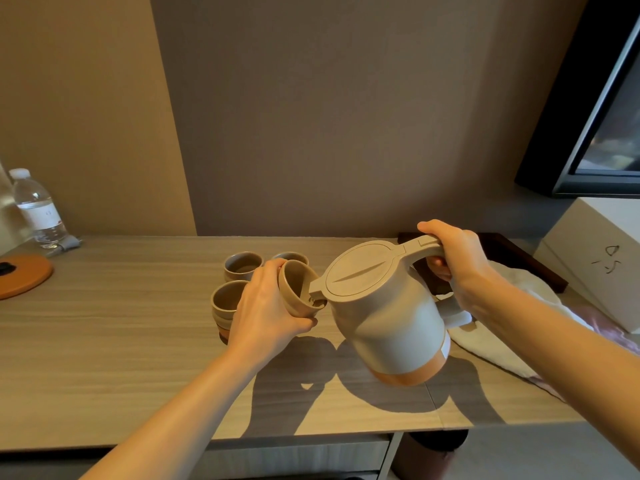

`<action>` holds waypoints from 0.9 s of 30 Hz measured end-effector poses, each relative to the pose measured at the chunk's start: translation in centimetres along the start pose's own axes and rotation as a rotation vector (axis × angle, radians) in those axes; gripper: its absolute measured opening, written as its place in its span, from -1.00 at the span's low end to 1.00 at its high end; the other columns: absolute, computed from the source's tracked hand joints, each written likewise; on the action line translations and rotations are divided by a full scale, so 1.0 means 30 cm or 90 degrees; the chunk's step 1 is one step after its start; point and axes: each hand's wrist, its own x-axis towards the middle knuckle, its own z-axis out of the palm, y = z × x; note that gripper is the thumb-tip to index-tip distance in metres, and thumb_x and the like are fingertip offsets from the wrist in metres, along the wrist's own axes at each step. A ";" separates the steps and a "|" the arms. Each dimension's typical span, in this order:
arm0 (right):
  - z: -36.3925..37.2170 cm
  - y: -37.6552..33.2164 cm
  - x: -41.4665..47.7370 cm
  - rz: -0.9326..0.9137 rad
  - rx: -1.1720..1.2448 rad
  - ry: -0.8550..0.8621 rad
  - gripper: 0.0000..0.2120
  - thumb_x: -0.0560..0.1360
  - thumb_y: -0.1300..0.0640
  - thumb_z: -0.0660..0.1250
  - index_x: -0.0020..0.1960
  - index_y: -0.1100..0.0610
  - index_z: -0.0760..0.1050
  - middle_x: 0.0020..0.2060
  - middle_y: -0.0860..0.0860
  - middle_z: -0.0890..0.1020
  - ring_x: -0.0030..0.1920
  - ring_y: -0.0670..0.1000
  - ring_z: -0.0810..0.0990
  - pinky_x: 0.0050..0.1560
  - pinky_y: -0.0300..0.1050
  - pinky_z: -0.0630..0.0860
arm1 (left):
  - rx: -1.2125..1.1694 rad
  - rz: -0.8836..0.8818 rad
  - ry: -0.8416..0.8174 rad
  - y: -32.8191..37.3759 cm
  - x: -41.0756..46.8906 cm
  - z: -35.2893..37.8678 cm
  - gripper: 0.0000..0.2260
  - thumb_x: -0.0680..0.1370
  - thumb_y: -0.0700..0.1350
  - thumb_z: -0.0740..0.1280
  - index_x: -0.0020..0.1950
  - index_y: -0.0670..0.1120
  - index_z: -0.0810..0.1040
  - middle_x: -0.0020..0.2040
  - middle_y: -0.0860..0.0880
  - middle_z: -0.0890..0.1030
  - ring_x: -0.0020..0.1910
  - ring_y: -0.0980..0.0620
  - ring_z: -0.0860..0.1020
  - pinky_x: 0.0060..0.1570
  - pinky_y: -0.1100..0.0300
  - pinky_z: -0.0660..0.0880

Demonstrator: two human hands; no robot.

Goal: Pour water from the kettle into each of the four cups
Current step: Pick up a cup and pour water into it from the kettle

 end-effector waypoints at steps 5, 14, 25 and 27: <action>0.002 -0.005 -0.002 0.002 -0.002 -0.006 -0.76 0.50 -0.04 0.34 -0.18 0.14 0.53 -0.25 0.07 0.57 -0.25 -0.03 0.48 -0.21 -0.21 0.41 | -0.003 -0.013 -0.004 -0.004 -0.001 0.008 -0.10 0.15 0.08 0.65 0.38 0.12 0.27 0.30 0.08 0.45 0.25 0.03 0.45 0.05 0.18 0.42; 0.003 -0.009 -0.003 0.000 -0.017 -0.004 -0.75 0.51 -0.03 0.33 -0.21 0.14 0.53 -0.28 0.07 0.56 -0.28 -0.03 0.47 -0.22 -0.20 0.40 | -0.019 -0.027 0.007 -0.017 -0.009 0.027 -0.11 0.16 0.09 0.65 0.39 0.09 0.28 0.31 0.07 0.45 0.28 0.03 0.44 0.13 0.10 0.46; 0.013 -0.018 0.003 0.004 -0.032 -0.014 -0.74 0.50 -0.04 0.34 -0.11 0.18 0.55 -0.22 0.10 0.57 -0.29 -0.03 0.46 -0.25 -0.20 0.39 | -0.068 -0.044 0.021 -0.040 -0.019 0.048 -0.13 0.12 0.10 0.66 0.32 0.11 0.29 0.24 0.09 0.47 0.20 0.08 0.45 0.02 0.19 0.46; 0.016 -0.020 0.003 0.001 -0.033 -0.016 -0.74 0.50 -0.04 0.34 -0.13 0.17 0.55 -0.22 0.10 0.57 -0.29 -0.04 0.46 -0.25 -0.20 0.39 | -0.075 -0.043 0.022 -0.041 -0.020 0.049 -0.14 0.11 0.10 0.66 0.30 0.12 0.29 0.23 0.10 0.47 0.17 0.10 0.45 0.00 0.20 0.46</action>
